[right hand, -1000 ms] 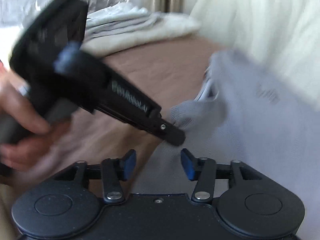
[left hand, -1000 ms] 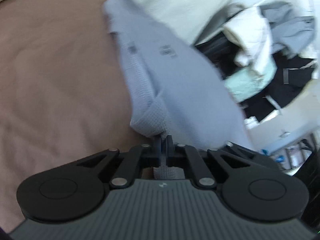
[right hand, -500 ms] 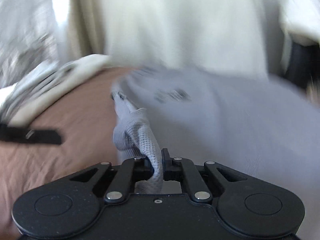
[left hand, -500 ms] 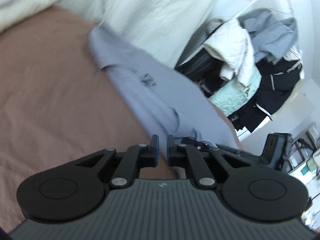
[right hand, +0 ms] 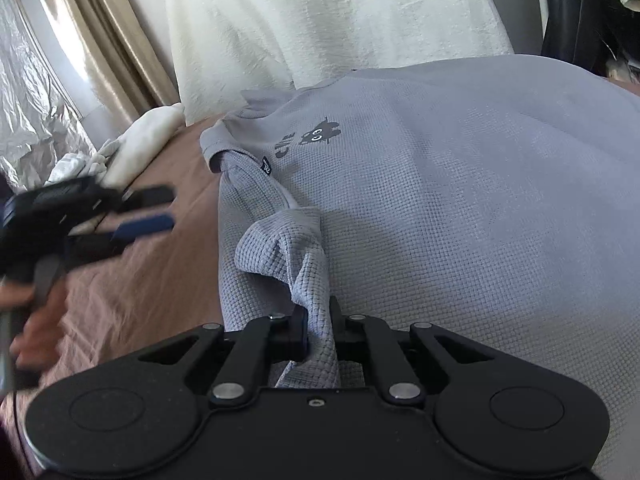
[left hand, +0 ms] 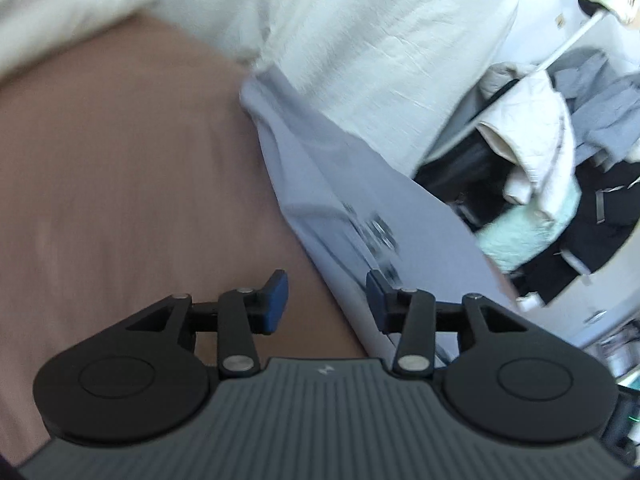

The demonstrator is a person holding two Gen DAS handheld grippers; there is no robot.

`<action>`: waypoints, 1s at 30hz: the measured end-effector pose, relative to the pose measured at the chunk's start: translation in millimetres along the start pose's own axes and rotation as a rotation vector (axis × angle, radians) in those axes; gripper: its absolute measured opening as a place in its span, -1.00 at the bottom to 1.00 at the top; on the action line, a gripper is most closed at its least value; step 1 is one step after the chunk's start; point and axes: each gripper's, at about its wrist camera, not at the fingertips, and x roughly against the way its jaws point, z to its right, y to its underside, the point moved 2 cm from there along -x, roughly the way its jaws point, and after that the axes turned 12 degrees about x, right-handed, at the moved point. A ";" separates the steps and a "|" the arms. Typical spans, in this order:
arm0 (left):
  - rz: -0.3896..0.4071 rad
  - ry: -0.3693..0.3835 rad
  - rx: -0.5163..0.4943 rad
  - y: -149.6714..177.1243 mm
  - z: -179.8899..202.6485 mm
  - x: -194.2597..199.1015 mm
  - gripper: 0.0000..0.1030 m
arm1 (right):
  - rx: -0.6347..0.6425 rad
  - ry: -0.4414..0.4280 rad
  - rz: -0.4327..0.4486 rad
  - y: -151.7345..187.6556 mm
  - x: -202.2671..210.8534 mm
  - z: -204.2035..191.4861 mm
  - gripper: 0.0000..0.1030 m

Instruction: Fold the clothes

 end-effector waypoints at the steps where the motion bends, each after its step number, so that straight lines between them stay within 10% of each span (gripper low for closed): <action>1: 0.020 -0.015 -0.024 -4.4 2.2 -4.5 -0.16 | 0.001 -0.001 0.003 -0.2 -0.3 1.2 -0.78; 14: 0.126 0.027 0.185 -52.1 -12.5 -47.8 0.27 | -0.075 -0.059 0.012 -0.7 -7.9 12.4 -0.70; 16: 0.094 0.003 0.160 -51.5 -10.7 -60.1 0.01 | -0.128 -0.110 0.018 0.1 -7.8 15.7 -0.69; 18: 0.063 -0.030 0.164 -50.3 -11.3 -68.3 -0.81 | -0.119 -0.134 0.024 0.0 -6.8 13.6 -0.80; 26: 0.172 -0.086 0.061 -65.7 5.0 -9.2 -0.84 | -0.107 -0.444 0.169 -7.9 32.2 -31.3 -0.82; 30: 0.164 -0.152 -0.051 -60.4 10.8 18.5 -0.86 | 0.114 -0.387 0.159 1.0 42.3 -85.1 -0.82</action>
